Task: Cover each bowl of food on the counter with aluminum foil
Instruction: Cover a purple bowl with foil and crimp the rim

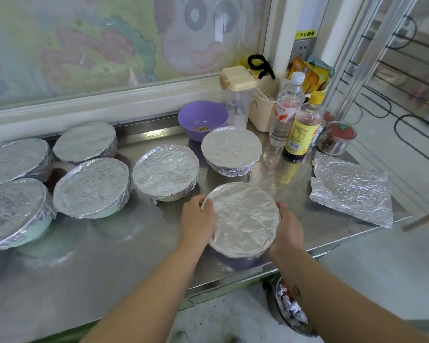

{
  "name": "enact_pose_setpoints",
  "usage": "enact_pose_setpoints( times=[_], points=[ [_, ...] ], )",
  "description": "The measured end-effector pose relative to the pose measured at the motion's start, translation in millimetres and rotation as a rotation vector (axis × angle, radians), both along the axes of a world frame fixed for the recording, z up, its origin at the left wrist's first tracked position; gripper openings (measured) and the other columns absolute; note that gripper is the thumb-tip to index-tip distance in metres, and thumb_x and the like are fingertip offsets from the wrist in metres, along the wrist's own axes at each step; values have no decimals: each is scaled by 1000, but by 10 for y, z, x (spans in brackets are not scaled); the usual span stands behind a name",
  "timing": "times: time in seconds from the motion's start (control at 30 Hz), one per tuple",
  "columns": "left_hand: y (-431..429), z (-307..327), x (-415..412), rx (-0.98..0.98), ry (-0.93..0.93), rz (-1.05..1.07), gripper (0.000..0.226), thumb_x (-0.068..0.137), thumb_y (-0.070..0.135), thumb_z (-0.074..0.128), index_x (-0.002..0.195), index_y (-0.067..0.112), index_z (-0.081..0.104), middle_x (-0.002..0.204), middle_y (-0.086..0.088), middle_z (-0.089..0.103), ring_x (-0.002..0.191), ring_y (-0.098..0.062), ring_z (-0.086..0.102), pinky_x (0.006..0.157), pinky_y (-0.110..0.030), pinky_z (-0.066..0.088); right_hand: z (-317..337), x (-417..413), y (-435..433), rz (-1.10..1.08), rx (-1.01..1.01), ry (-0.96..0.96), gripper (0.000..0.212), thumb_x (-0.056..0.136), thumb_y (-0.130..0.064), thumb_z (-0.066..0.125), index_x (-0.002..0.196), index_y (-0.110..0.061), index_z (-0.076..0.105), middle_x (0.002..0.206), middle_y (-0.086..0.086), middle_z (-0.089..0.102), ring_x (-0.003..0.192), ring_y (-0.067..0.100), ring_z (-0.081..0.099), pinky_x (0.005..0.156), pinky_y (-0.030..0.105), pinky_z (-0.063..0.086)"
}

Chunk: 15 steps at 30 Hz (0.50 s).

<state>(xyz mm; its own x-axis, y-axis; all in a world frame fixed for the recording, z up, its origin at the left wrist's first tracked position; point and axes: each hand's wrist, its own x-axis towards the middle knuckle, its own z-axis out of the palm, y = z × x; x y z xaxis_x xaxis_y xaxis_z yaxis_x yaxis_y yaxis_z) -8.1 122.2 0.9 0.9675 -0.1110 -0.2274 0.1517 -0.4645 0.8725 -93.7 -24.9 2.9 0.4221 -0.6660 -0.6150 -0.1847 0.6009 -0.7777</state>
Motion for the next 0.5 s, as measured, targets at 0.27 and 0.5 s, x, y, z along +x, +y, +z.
enact_pose_setpoints(
  times=[0.27,0.5],
  points=[
    [62,-18,-44,-276,216,73,40,97,38,51,136,37,53,129,8,63,115,-13,62,105,-39,47,-152,-154,218,58,-66,-23,34,103,-38,50,132,-26,64,126,-5,68,117,20,64,105,45,50],
    [-48,39,-170,-383,232,192,30,106,19,42,125,28,63,132,-28,53,125,-44,47,106,-49,41,-24,-93,275,88,-88,22,43,109,-41,39,142,-20,56,137,-3,60,126,20,56,112,44,44]
  ],
)
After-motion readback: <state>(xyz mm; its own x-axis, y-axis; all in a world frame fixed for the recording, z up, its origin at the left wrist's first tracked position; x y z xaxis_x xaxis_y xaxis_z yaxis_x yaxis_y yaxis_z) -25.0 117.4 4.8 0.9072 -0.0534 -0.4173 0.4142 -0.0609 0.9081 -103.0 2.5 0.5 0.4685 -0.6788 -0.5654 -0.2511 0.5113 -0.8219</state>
